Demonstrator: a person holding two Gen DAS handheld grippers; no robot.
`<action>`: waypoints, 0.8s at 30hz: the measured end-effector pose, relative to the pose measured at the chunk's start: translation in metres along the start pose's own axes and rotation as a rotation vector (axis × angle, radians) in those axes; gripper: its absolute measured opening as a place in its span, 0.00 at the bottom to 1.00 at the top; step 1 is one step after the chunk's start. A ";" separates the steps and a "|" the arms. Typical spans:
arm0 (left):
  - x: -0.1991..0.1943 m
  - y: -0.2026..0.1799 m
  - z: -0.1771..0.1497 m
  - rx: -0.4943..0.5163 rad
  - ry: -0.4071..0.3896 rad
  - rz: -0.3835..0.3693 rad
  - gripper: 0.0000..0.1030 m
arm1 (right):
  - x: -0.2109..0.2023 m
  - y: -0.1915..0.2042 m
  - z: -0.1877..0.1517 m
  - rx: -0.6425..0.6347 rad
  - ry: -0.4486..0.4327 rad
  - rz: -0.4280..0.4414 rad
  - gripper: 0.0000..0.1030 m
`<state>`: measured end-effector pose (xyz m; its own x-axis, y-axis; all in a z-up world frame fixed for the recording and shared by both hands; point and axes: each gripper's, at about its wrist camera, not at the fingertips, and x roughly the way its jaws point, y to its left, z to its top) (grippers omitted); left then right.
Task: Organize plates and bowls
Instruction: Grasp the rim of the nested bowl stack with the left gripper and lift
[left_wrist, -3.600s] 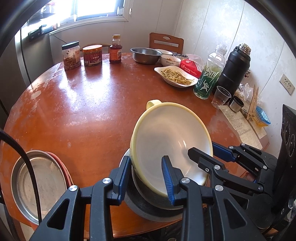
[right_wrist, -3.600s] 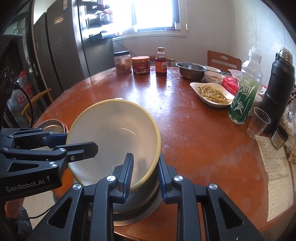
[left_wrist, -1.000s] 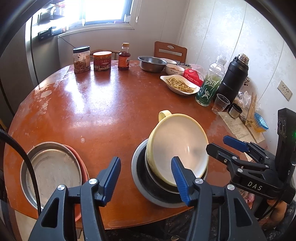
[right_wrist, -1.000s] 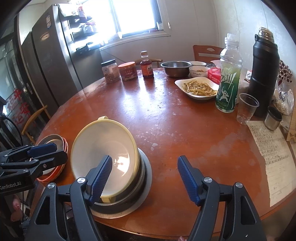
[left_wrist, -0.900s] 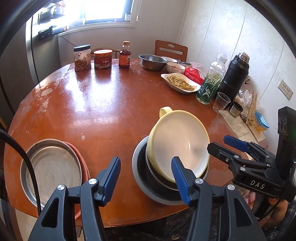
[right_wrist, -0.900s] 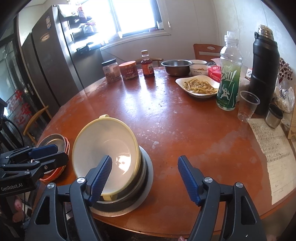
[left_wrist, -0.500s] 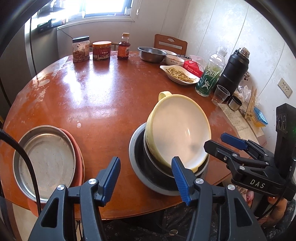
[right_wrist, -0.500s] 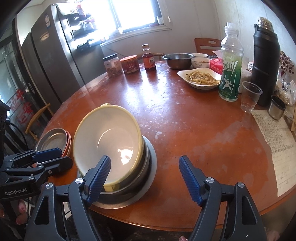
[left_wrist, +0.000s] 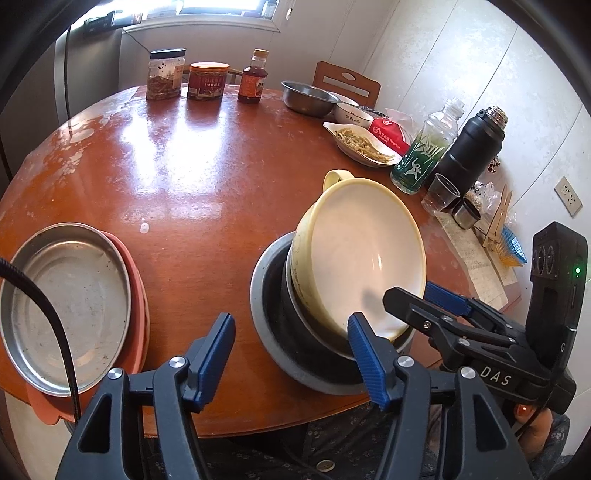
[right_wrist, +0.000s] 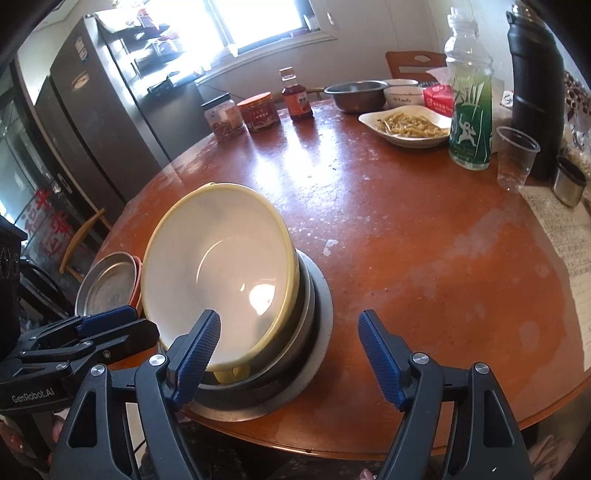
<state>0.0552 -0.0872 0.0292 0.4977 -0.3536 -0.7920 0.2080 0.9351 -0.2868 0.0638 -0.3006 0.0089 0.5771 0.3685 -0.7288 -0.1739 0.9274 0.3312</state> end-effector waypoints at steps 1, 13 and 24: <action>0.001 0.000 0.001 -0.001 0.003 -0.001 0.62 | 0.002 -0.001 0.001 0.009 0.005 0.004 0.76; 0.025 0.002 0.011 -0.029 0.076 -0.007 0.63 | 0.021 -0.008 0.011 0.051 0.055 0.033 0.76; 0.044 0.004 0.014 -0.045 0.126 -0.016 0.64 | 0.038 -0.020 0.013 0.078 0.106 0.034 0.79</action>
<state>0.0896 -0.0988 0.0006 0.3844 -0.3653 -0.8478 0.1757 0.9305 -0.3213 0.0993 -0.3059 -0.0177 0.4838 0.4086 -0.7739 -0.1275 0.9078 0.3996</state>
